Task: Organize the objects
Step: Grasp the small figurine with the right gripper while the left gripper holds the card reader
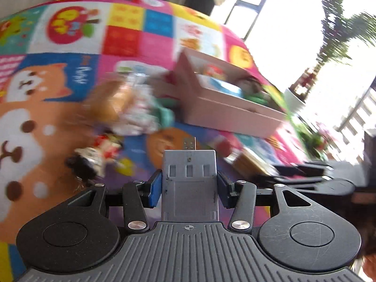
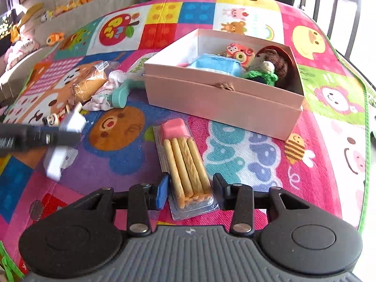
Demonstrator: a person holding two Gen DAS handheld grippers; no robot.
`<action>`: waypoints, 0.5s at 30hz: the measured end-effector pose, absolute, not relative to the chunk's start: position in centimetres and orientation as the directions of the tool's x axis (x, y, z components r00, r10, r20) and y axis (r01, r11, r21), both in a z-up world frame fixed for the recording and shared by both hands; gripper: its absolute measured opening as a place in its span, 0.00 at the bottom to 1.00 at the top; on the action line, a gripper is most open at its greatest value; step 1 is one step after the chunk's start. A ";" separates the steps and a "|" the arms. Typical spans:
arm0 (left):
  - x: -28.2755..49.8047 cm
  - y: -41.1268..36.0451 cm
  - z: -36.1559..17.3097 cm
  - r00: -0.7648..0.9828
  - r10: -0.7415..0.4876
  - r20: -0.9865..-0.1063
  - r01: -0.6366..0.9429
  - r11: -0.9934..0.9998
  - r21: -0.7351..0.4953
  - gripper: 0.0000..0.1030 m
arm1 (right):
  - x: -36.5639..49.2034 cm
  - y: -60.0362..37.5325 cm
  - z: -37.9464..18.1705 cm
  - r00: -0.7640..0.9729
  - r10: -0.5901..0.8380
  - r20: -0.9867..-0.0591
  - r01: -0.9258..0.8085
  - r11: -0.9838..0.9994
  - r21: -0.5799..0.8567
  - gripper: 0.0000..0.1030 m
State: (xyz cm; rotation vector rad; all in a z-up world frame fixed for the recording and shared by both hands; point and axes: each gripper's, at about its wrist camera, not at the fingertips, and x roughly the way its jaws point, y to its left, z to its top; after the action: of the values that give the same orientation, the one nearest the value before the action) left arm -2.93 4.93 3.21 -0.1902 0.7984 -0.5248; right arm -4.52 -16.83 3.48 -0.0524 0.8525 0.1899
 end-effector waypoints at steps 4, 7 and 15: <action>-4.0 7.0 4.5 0.636 -0.461 -0.619 0.307 0.887 -0.344 0.51 | -5.1 -15.2 3.9 0.685 0.168 -0.709 -0.245 0.969 -0.007 0.54; -3.9 10.6 5.5 0.719 -0.312 -0.621 0.158 0.943 -0.291 0.51 | -5.2 -12.5 4.8 0.718 0.223 -0.660 -0.327 0.944 -0.036 0.64; -4.1 17.1 5.6 0.762 -0.162 -0.627 -0.054 0.949 -0.311 0.51 | -2.4 -2.1 5.1 0.662 0.424 -0.618 -0.552 0.834 -0.019 0.84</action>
State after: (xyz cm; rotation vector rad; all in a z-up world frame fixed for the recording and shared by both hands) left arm -4.06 17.10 5.58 -0.3228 0.7045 -0.0600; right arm -2.40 -2.09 5.14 -0.2125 0.6408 0.5560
